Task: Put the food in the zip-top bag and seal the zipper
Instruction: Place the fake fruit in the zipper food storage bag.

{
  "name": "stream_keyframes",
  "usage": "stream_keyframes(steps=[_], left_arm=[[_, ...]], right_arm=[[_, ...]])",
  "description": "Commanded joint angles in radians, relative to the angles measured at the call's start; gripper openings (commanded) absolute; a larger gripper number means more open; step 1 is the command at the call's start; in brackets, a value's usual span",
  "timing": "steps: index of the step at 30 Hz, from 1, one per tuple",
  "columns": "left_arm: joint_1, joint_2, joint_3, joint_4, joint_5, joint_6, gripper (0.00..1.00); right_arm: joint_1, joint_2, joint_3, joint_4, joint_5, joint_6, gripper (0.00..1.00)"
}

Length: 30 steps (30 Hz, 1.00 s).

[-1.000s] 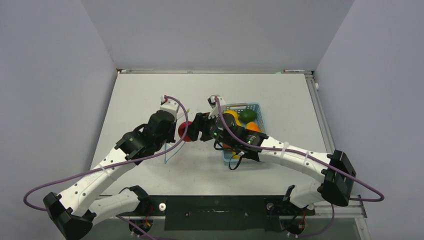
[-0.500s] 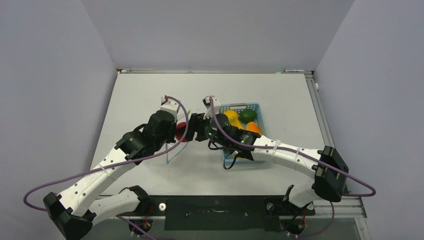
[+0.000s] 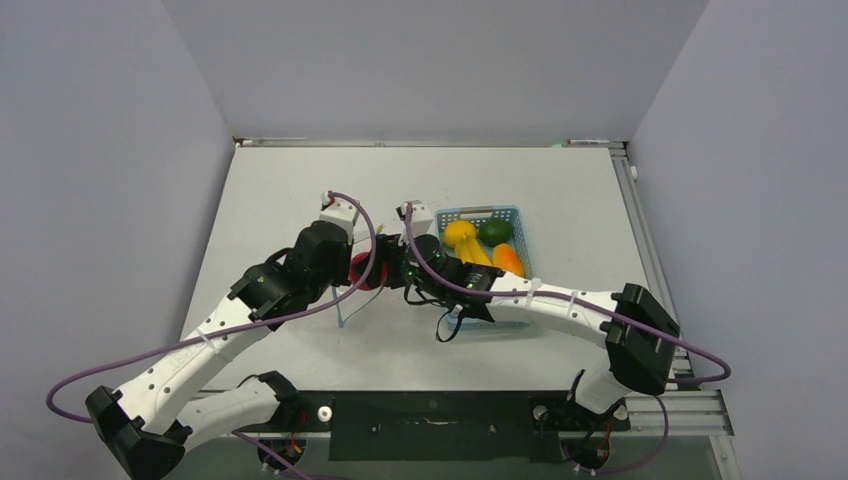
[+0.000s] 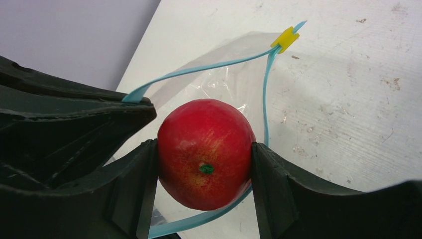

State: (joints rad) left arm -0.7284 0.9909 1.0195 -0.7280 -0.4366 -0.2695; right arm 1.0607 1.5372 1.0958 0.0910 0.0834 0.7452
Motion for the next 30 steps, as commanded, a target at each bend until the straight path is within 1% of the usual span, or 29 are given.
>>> stream_keyframes(steps=[1,5,11,14,18,25,30], left_arm=[[0.008,-0.019,0.002,0.050,0.006,-0.008,0.00],[0.009,-0.020,0.002,0.049,0.002,-0.008,0.00],[0.010,-0.018,0.001,0.049,-0.001,-0.008,0.00],[0.010,-0.013,0.001,0.048,-0.002,-0.008,0.00],[0.012,-0.011,0.002,0.047,-0.002,-0.008,0.00],[0.012,-0.008,0.002,0.048,-0.004,-0.008,0.00],[0.012,-0.008,0.001,0.047,-0.005,-0.010,0.00]], right_arm=[[0.027,0.020,0.026,0.010,0.067,-0.016,0.44],[0.033,0.022,0.022,0.006,0.080,-0.021,0.56],[0.036,0.003,0.002,0.009,0.083,-0.024,0.78],[0.036,-0.012,-0.009,0.018,0.078,-0.025,0.84],[0.036,-0.033,-0.014,0.020,0.071,-0.029,0.87],[0.036,-0.093,-0.030,-0.010,0.100,-0.038,0.87],[0.036,-0.143,-0.038,-0.075,0.150,-0.066,0.87]])
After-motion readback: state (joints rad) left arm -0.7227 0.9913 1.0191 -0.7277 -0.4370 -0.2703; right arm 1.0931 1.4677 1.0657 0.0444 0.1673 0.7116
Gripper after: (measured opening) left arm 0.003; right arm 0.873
